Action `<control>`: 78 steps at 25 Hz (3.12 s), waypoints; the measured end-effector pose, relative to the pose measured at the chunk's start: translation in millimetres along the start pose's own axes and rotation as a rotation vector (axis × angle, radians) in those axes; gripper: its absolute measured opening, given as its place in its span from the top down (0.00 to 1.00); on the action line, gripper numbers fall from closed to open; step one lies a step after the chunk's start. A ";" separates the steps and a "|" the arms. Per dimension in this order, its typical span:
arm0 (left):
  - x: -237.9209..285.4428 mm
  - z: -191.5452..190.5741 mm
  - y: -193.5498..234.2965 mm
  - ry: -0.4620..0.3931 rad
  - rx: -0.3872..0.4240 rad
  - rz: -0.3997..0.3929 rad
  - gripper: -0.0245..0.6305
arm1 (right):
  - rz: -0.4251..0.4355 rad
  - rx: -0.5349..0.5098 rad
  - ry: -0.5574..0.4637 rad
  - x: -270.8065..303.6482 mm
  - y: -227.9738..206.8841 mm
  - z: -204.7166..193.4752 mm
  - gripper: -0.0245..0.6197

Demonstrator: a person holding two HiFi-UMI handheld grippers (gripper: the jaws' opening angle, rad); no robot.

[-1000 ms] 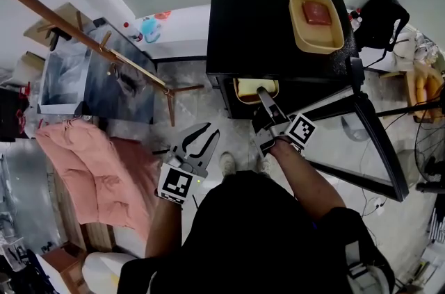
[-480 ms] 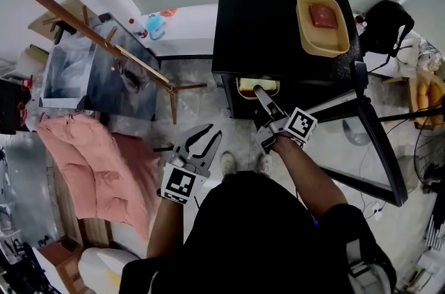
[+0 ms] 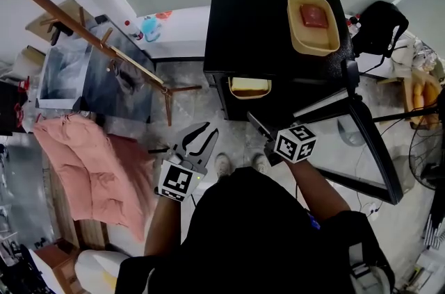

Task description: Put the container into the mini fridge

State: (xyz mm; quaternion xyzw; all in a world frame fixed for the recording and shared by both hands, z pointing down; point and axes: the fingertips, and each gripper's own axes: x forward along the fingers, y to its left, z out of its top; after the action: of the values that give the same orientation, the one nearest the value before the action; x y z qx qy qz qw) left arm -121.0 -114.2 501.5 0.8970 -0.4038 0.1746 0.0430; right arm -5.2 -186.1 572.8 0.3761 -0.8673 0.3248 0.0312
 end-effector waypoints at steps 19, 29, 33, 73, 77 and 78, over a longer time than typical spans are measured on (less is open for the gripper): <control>-13.7 -7.6 12.0 0.009 -0.057 0.062 0.81 | -0.183 -0.282 -0.053 25.8 -19.1 36.8 0.52; -15.0 -8.0 21.1 0.004 -0.079 0.081 0.81 | -0.267 -0.335 -0.028 43.6 -36.1 50.3 0.58; -15.6 -9.8 23.8 0.012 -0.070 0.089 0.81 | -0.268 -0.308 -0.029 46.1 -39.7 51.6 0.58; -4.7 106.6 20.9 -0.330 -0.160 0.072 0.85 | -0.210 -0.234 -0.308 -123.9 28.3 124.1 0.68; 4.1 119.0 18.3 -0.335 -0.143 0.052 0.85 | -0.231 -0.244 -0.337 -134.6 27.3 135.6 0.69; 6.6 122.1 17.7 -0.337 -0.139 0.043 0.85 | -0.235 -0.244 -0.340 -136.0 27.3 137.2 0.69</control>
State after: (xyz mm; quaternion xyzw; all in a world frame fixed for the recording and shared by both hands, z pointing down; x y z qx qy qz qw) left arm -96.1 -157.4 388.5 0.8995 -0.4356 -0.0054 0.0326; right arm 99.7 -166.8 409.5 0.5171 -0.8432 0.1436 -0.0327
